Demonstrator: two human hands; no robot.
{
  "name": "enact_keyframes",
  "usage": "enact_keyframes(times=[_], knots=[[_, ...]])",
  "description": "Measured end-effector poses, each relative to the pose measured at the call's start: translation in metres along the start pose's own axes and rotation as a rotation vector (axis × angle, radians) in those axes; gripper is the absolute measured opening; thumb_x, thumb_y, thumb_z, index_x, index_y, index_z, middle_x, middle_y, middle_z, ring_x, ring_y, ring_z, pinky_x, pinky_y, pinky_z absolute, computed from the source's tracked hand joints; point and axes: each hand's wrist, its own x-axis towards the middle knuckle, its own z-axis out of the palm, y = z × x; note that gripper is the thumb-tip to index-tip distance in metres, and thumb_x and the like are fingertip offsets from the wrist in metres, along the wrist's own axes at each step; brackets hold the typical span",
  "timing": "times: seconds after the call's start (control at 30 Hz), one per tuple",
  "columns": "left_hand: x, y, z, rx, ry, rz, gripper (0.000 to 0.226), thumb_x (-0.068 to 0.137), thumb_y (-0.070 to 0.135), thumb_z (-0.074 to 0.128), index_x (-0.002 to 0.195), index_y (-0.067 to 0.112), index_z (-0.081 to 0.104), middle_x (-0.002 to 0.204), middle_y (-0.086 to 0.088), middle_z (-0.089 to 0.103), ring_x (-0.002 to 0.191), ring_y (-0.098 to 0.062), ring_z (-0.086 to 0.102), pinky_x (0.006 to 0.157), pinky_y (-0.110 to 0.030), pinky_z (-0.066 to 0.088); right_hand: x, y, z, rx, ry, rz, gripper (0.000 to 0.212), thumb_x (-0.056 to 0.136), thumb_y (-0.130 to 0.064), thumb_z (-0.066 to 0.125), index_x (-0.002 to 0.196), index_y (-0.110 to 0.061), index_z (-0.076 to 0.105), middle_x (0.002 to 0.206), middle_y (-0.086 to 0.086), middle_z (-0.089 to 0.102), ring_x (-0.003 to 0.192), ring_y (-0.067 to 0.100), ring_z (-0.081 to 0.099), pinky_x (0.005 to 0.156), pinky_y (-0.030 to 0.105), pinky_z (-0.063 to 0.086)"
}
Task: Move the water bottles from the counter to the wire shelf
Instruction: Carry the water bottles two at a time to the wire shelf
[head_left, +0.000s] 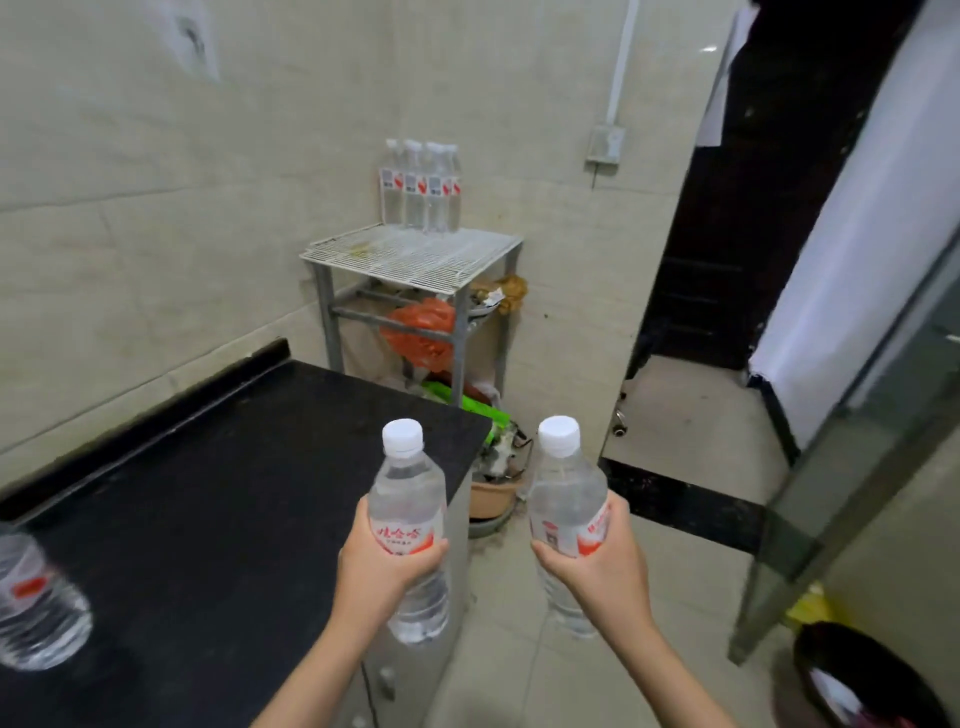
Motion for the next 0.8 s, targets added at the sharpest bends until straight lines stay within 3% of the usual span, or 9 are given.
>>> enact_keyframes(times=[0.2,0.4,0.5,0.6,0.73,0.8], knots=[[0.068,0.023,0.045,0.039,-0.002,0.077,0.071,0.033,0.047,0.071,0.099,0.042,0.047,0.094,0.012,0.063,0.091,-0.016,0.062,0.083,-0.034,0.048,0.078,-0.002,-0.016,0.027,0.092,-0.050,0.059,0.054,-0.018,0.083,0.089,-0.039,0.040,0.094,-0.006,0.058,0.090,0.018,0.058,0.077,0.030,0.045],[0.167,0.031,0.082,0.026,0.022,0.140,0.080,0.040,0.039,0.078,0.113,0.025,0.050,0.105,-0.003,0.065,0.097,-0.023,0.062,0.089,-0.042,0.050,0.185,-0.009,-0.004,0.035,0.003,-0.107,0.068,0.057,-0.019,0.083,0.106,-0.033,0.038,0.097,-0.011,0.056,0.091,0.012,0.056,0.078,0.026,0.043],[0.222,0.033,0.107,0.041,-0.013,0.139,0.073,0.047,0.028,0.081,0.112,0.028,0.047,0.103,-0.002,0.064,0.097,-0.024,0.060,0.088,-0.039,0.048,0.243,-0.005,0.008,0.010,-0.043,-0.096,0.068,0.057,-0.022,0.084,0.106,-0.035,0.039,0.094,-0.021,0.055,0.093,0.012,0.059,0.079,0.028,0.047],[0.272,0.031,0.139,0.064,-0.071,0.110,0.075,0.047,0.026,0.085,0.108,0.030,0.042,0.099,-0.002,0.061,0.096,-0.026,0.059,0.084,-0.035,0.046,0.296,0.006,0.020,-0.018,-0.066,-0.050,0.061,0.057,-0.021,0.083,0.093,-0.043,0.039,0.091,-0.021,0.055,0.092,0.013,0.059,0.081,0.030,0.049],[0.331,0.033,0.180,0.038,-0.120,0.068,0.082,0.031,0.046,0.074,0.104,0.030,0.042,0.092,0.005,0.059,0.092,-0.023,0.058,0.083,-0.033,0.046,0.355,0.021,0.026,-0.042,-0.035,0.037,0.056,0.058,-0.021,0.082,0.088,-0.043,0.039,0.092,-0.018,0.057,0.088,0.014,0.060,0.080,0.032,0.050],[0.353,0.033,0.201,0.056,-0.159,0.057,0.076,0.043,0.030,0.085,0.106,0.029,0.042,0.095,0.002,0.058,0.093,-0.023,0.057,0.082,-0.032,0.044,0.379,0.032,0.023,-0.050,-0.008,0.071,0.056,0.059,-0.021,0.081,0.092,-0.039,0.040,0.090,-0.017,0.057,0.086,0.014,0.060,0.074,0.029,0.047]])
